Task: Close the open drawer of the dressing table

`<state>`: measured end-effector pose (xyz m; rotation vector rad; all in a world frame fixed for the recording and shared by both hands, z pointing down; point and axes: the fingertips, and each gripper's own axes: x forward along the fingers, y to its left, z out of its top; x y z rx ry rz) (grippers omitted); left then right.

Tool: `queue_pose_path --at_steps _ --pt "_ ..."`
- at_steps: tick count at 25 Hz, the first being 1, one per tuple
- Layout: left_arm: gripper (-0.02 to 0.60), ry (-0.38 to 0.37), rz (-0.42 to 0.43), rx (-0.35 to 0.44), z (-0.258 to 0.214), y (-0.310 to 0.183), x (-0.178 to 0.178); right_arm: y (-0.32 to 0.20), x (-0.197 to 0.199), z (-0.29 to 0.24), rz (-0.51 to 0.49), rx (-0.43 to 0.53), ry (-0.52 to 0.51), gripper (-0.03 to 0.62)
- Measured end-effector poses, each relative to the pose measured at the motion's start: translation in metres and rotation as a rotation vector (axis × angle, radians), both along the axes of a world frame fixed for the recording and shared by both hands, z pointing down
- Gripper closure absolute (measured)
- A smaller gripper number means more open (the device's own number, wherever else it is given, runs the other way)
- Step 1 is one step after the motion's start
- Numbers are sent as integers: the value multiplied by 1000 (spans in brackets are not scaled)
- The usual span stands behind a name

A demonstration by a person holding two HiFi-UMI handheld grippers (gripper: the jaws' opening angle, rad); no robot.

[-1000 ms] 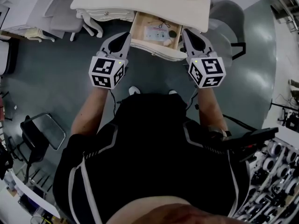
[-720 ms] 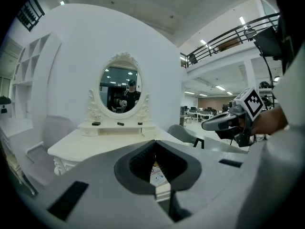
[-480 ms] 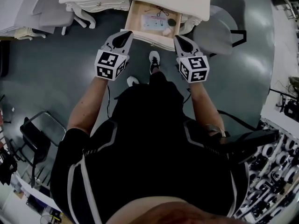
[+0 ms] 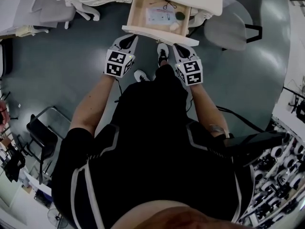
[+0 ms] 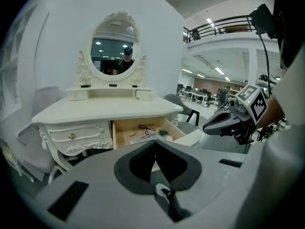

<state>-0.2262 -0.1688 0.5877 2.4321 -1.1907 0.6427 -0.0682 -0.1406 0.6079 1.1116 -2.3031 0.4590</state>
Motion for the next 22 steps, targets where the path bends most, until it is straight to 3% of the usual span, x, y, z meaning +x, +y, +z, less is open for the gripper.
queue_pose_path --at_steps 3,11,22 --pt "577 -1 22 -28 21 -2 7 5 2 24 11 -35 20 589" --pt "577 -94 58 -104 70 -6 20 16 11 74 17 -142 83 589" --pt "577 -153 45 -146 93 -24 19 4 29 99 94 -182 125 589"
